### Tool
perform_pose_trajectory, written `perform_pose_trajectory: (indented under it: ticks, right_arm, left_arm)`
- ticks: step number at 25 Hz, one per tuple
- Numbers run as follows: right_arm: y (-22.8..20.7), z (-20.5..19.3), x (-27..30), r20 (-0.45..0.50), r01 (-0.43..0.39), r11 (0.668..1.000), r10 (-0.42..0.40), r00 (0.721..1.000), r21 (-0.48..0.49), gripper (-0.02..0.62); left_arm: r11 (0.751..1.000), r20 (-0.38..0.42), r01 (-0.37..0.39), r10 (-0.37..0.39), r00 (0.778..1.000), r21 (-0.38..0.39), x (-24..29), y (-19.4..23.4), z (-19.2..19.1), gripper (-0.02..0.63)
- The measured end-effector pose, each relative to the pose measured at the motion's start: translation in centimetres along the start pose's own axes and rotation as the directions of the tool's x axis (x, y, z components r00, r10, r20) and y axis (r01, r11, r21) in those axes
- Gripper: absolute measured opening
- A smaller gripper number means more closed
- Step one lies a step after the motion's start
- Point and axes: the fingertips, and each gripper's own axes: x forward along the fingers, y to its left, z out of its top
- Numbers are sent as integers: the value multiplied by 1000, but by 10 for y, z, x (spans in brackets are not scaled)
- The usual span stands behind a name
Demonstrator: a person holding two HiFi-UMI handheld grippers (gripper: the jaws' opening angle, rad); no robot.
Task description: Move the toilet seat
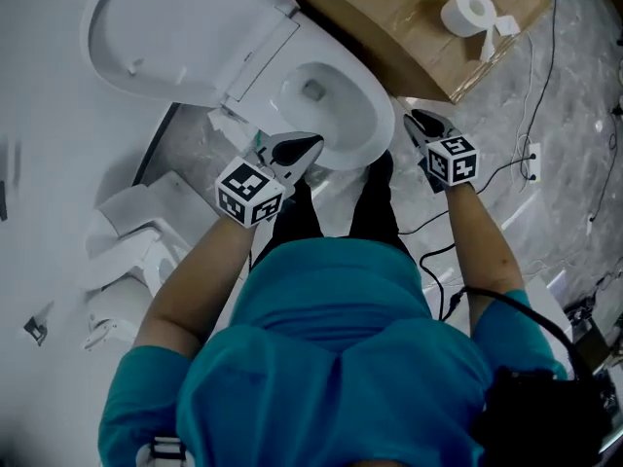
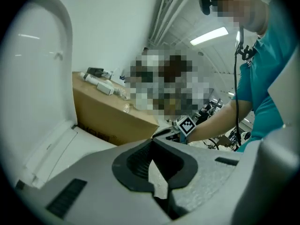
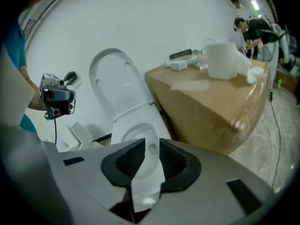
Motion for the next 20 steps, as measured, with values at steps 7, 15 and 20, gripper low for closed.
perform_pose_trajectory:
  ticks: [7, 15, 20]
  right_arm:
    - [-27, -118, 67, -180, 9, 991, 15, 984, 131, 131]
    - [-32, -162, 108, -207, -10, 978, 54, 977, 209, 199]
    - [-30, -168, 118, -199, 9, 968, 42, 979, 250, 202]
  left_arm:
    - [995, -23, 46, -48, 999, -86, 40, 14, -72, 3]
    - [993, -18, 49, -51, 999, -105, 56, 31, -111, 3]
    - [993, -4, 37, -37, 999, -111, 50, 36, -116, 3]
